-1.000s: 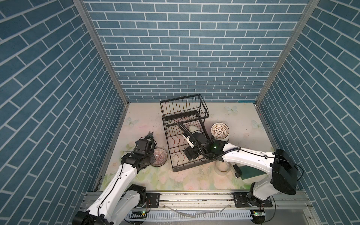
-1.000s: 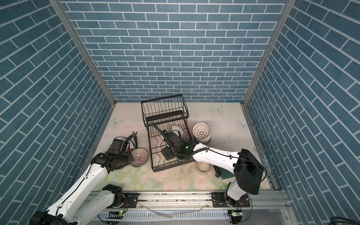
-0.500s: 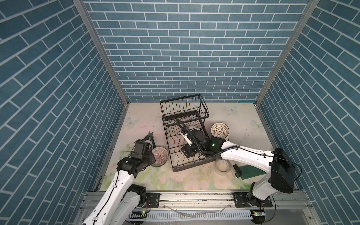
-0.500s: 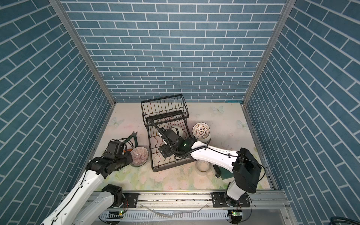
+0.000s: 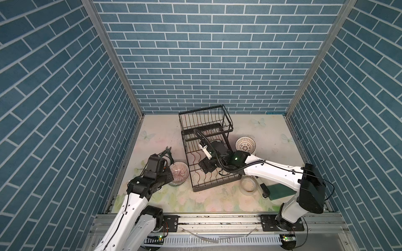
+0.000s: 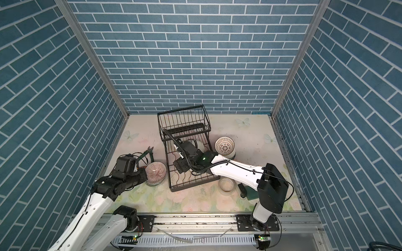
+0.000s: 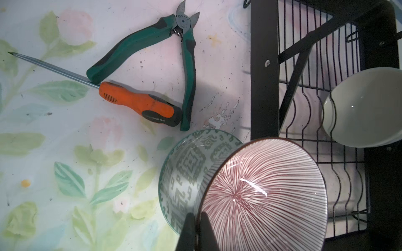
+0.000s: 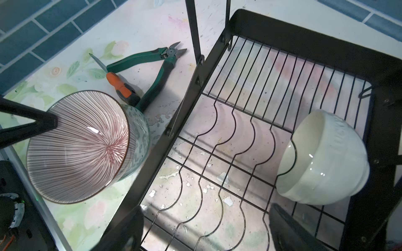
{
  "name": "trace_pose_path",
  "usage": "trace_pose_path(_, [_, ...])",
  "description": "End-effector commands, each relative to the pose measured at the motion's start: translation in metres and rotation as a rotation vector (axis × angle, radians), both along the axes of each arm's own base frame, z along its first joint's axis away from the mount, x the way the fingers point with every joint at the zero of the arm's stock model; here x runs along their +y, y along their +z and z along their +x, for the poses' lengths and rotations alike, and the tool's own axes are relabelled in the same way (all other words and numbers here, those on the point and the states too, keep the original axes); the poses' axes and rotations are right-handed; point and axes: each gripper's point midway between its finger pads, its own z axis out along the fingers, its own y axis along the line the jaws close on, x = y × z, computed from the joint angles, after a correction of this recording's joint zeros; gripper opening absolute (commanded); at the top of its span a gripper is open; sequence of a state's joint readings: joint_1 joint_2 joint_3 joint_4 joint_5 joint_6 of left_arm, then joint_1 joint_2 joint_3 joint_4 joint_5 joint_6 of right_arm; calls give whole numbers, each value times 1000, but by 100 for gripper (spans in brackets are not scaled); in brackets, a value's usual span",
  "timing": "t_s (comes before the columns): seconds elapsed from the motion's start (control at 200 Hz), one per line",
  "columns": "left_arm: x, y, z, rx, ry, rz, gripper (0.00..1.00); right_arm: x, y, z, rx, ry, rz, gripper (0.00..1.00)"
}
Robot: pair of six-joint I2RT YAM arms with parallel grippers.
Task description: Load the bowls into the dish rack
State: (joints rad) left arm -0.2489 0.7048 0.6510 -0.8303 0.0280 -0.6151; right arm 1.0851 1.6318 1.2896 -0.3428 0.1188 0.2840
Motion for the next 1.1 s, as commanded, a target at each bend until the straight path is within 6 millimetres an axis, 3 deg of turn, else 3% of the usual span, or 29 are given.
trace_pose_path(0.0, [-3, 19, 3, -48, -18, -18, 0, 7, 25, 7, 13, -39, 71, 89])
trace_pose_path(0.46, [-13, 48, 1, -99, -87, -56, 0, 14, 56, 5, 75, -22, 179, 88])
trace_pose_path(0.695, [-22, 48, 7, -96, -108, -85, 0, 23, 68, 0, 105, 7, 181, 79])
trace_pose_path(1.095, [-26, 42, 17, -94, -111, -98, 0, 47, 46, -15, 184, 48, 35, 67])
